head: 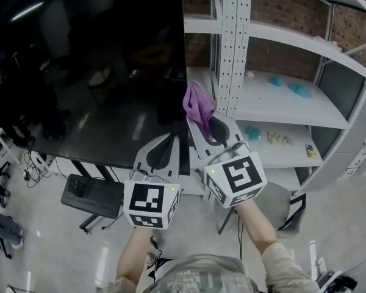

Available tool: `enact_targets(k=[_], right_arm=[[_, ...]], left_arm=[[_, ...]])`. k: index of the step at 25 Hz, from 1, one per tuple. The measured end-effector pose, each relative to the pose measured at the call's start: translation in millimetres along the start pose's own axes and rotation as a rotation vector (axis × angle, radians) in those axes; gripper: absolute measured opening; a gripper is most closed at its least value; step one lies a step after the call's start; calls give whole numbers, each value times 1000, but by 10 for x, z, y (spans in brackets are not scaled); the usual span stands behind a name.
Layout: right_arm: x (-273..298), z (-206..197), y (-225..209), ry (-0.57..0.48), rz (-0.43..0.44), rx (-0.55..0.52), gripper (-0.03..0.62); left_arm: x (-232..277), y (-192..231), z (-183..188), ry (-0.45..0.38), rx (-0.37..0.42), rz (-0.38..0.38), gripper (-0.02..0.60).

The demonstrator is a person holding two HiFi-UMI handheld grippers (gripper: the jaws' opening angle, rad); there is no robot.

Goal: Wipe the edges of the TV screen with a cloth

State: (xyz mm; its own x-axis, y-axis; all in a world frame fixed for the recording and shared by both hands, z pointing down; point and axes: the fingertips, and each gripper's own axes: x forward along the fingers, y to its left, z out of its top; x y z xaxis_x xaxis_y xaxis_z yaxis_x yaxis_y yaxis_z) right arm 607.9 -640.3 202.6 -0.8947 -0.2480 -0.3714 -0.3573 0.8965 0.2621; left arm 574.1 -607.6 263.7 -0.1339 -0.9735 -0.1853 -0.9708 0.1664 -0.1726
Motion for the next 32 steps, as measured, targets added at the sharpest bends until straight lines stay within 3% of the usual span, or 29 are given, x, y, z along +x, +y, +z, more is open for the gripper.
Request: enact_targets(k=[8,19,25,32], right_arm=[[205,570,-169,-70,9,-100,51],[639,1703,-452,-195,29,-201,51],[859,2240,-554,-213,26,-275,51],[999,2621,-634,-190,-3,-468,51]], left_arm=[[181,142,826,-138,68,17,15],[447,156,2052,-285,115,-73,15],[484,255,2609,-359,123,-77,15],[485,238,3185,-421,245,-63,15]])
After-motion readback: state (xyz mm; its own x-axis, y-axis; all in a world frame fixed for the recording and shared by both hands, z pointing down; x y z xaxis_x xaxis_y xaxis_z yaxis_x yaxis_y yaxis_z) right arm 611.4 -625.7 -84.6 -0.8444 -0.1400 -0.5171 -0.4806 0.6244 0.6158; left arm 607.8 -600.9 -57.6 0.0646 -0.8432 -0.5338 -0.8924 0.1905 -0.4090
